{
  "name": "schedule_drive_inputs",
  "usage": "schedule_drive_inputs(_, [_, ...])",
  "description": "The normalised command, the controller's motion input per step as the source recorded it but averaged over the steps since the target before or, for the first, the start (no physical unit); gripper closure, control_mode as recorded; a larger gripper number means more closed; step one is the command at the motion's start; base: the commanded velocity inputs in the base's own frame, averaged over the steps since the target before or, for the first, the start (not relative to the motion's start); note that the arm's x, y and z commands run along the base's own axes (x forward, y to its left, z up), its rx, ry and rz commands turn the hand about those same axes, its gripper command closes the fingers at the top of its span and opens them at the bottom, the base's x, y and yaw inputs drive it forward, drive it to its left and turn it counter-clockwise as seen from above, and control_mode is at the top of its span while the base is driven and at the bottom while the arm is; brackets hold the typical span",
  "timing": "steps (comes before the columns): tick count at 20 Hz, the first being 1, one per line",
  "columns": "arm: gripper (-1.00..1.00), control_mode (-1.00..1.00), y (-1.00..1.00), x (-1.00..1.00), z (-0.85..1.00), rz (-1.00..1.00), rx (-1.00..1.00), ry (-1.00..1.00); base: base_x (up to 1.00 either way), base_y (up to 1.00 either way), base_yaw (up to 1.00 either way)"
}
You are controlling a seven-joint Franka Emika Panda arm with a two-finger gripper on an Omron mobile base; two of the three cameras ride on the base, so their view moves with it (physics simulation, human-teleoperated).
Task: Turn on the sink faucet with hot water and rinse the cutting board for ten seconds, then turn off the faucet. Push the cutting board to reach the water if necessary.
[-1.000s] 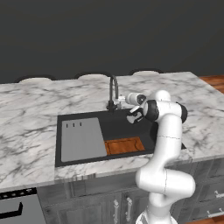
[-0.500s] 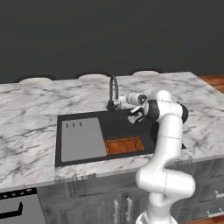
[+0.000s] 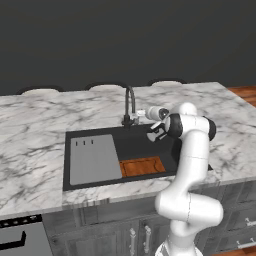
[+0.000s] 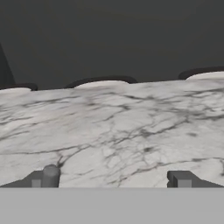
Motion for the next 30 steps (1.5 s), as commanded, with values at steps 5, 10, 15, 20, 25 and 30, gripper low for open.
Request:
schedule_drive_inputs(5, [-1.0,-1.0,-0.22,-0.11,-0.03,0.0,0.0,0.0,0.0,0.0,0.0])
schedule_drive_inputs(10, [-1.0,-1.0,-0.17,-0.13,-0.06,0.0,0.0,0.0,0.0,0.0,0.0])
schedule_drive_inputs(15, [-1.0,-1.0,-0.16,-0.14,-0.07,0.0,0.0,0.0,0.0,0.0,0.0])
schedule_drive_inputs(20, [-1.0,-1.0,-0.14,-0.25,-0.09,0.0,0.0,0.01,0.0,0.0,0.0])
schedule_drive_inputs(25, [-1.0,-1.0,-0.12,-0.22,-0.06,0.0,0.0,0.01,0.0,0.0,0.0])
schedule_drive_inputs(30, [-1.0,-1.0,-0.15,-0.17,-0.05,0.0,0.0,0.01,0.0,0.0,0.0])
